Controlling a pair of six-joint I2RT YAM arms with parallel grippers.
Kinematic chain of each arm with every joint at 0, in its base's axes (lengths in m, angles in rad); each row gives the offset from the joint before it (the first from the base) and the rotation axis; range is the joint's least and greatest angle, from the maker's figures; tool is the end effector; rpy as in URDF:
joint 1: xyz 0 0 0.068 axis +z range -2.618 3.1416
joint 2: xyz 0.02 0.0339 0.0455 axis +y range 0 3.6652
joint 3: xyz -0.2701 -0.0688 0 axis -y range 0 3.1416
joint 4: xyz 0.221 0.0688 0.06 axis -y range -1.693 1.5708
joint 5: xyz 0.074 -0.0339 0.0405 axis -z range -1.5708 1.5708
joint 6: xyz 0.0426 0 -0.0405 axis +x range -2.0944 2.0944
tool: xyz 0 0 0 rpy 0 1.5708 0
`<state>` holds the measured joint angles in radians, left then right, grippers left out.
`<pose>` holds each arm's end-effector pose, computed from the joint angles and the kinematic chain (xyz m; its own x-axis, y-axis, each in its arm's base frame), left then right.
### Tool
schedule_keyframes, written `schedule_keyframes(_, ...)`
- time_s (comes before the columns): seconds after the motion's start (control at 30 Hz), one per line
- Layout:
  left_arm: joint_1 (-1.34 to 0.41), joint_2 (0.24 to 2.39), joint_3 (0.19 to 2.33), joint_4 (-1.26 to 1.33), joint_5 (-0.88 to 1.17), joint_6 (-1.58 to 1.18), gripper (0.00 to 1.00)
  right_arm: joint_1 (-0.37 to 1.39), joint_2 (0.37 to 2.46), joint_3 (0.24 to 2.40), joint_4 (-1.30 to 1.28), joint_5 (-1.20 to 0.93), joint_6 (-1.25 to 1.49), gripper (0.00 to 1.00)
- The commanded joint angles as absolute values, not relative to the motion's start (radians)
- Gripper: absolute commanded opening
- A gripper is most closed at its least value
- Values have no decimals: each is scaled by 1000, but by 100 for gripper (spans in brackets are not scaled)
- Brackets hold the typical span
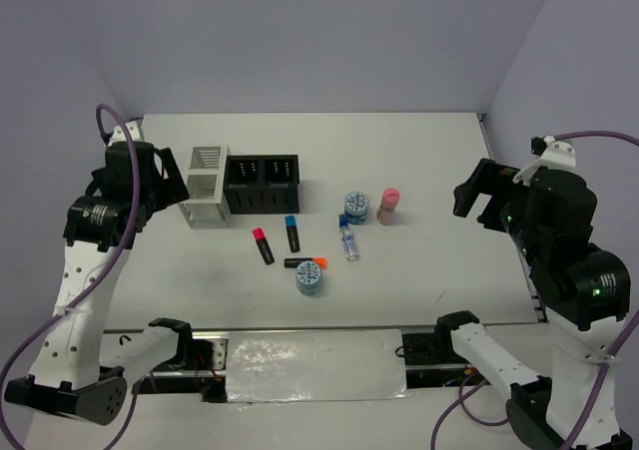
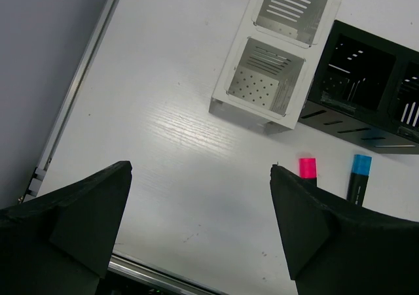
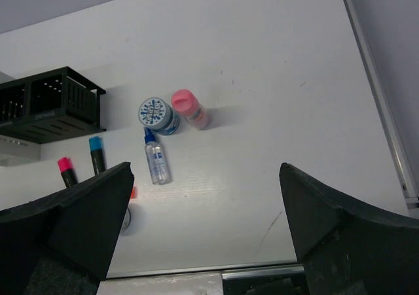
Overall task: Sort the stationery into containers
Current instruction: Pick up the stationery from the center of the board.
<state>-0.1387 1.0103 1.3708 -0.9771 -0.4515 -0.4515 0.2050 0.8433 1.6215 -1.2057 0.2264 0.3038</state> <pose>0.1548 -0.0028 0.4114 -0.4158 -0.3384 -0.8442 -0.4552 0.8810 -0.1289 0.0614 0.0030 0.4652 -0.3868 0.2173 -0.8962 0.1230 0.9753 0.1834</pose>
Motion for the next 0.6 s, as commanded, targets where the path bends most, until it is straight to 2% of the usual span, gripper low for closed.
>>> schedule_keyframes(0.0,-146,1003,1402,-969,-472,-459,99,209,835,1612,-1192,252,324,100)
schedule_keyframes(0.27,-150,996,1390,-962,-431,-448,99,207,853,1563,-1163,195,316,100)
schedule_keyframes(0.43,-193,1026,1338,-894,-209,-396,99,209,874,1532,-1163,186,339,100)
schedule_keyframes(0.47,-230,1040,1335,-894,-203,-422,99,209,877,1534,-1161,183,339,100)
schedule_keyframes(0.5,-350,1052,1332,-893,-219,-440,99,207,884,1535,-1160,189,342,100)
schedule_keyframes(0.57,-502,1106,1336,-897,-333,-516,99,209,890,1545,-1164,201,350,100)
